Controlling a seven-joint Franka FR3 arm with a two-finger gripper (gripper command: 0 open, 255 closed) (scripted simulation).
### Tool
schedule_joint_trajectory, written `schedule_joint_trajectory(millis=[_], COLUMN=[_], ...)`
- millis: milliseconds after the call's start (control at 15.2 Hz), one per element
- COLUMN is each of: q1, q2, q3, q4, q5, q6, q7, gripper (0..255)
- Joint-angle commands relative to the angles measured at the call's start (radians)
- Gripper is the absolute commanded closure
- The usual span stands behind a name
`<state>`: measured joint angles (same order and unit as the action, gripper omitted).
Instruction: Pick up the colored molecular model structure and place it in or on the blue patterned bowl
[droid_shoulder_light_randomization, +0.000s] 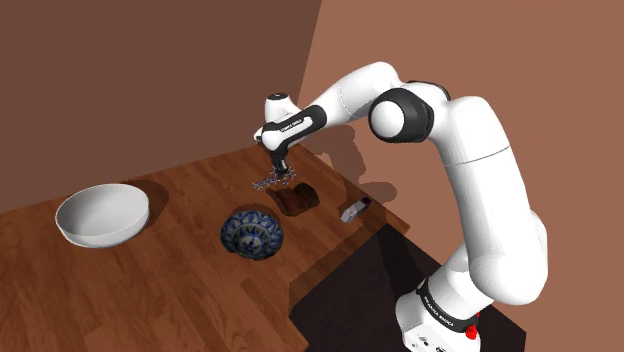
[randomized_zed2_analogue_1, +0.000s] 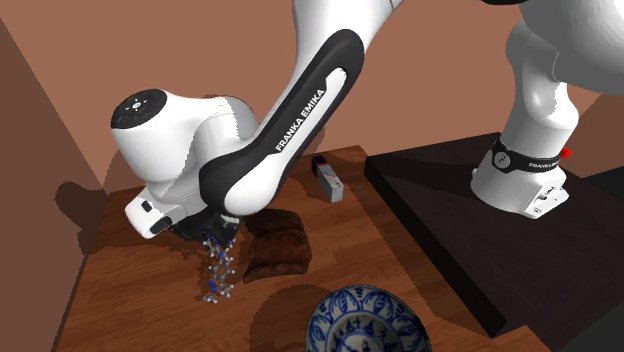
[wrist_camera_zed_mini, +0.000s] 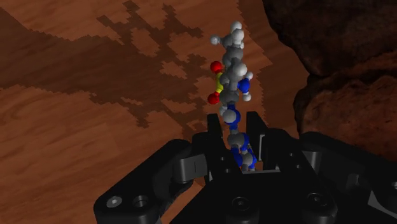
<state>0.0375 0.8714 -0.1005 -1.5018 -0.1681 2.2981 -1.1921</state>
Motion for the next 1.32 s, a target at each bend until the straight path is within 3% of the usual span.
schedule_joint_trajectory(millis=[0,1254], q1=[0.0,0.005], q2=[-0.016,-0.186], q3=[0.0,0.0], q4=[-0.004,-0.022], q5=[0.0,0.004], q6=[-0.011,-0.161], q7=[-0.003,-0.031], gripper=[255,255])
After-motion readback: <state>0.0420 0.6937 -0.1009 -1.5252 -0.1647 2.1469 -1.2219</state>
